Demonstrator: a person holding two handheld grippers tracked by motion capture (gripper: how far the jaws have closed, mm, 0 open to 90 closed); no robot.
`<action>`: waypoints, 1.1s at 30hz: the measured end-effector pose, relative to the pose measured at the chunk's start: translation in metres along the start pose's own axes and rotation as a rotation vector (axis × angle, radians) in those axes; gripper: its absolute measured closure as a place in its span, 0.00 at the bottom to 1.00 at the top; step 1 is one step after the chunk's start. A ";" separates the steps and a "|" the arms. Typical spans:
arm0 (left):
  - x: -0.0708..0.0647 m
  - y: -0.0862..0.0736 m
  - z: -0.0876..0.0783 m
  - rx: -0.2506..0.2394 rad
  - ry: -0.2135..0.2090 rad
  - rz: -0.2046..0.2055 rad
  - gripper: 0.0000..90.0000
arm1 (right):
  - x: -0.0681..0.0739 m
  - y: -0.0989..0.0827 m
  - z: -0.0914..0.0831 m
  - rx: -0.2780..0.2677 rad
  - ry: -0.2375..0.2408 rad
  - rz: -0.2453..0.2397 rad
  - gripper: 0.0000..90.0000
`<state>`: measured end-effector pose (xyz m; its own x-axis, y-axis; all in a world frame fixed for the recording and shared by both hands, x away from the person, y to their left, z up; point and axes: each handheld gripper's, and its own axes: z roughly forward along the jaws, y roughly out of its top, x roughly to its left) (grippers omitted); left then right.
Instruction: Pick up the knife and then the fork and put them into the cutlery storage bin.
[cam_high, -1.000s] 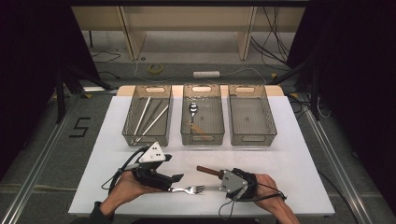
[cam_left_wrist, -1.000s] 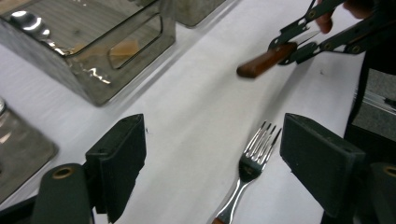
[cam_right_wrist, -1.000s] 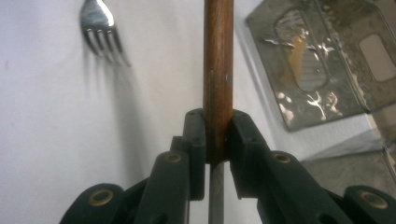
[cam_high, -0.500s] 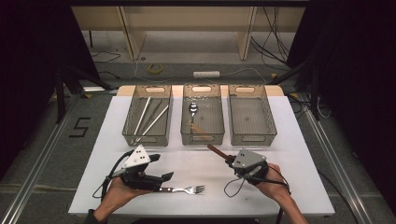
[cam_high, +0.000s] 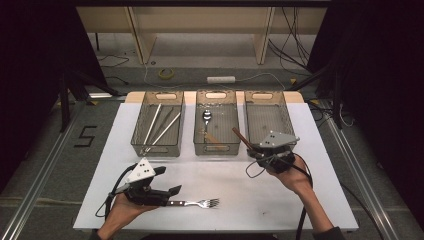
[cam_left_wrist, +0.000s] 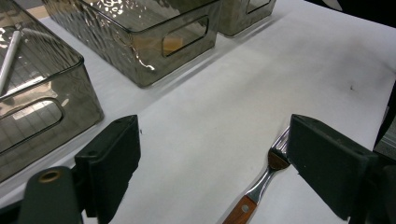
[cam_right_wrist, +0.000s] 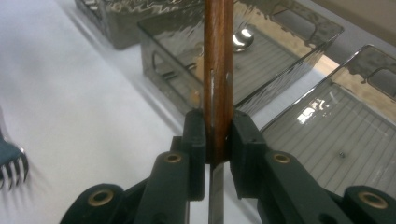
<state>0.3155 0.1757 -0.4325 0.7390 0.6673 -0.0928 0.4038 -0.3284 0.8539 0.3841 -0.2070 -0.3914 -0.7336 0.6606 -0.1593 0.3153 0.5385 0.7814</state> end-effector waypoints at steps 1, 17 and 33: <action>0.000 0.000 0.000 0.000 0.000 -0.002 0.19 | -0.004 0.003 0.000 -0.002 0.001 0.007 0.87; 0.000 -0.004 -0.006 -0.001 0.011 -0.012 0.18 | -0.046 0.042 0.016 -0.023 -0.019 0.129 0.87; 0.001 -0.005 -0.005 0.016 0.016 -0.017 0.18 | -0.086 0.055 0.039 -0.013 -0.098 0.257 0.87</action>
<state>0.3115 0.1813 -0.4342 0.7231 0.6836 -0.0985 0.4248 -0.3278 0.8439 0.4878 -0.2137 -0.3587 -0.5685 0.8226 -0.0114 0.4760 0.3401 0.8110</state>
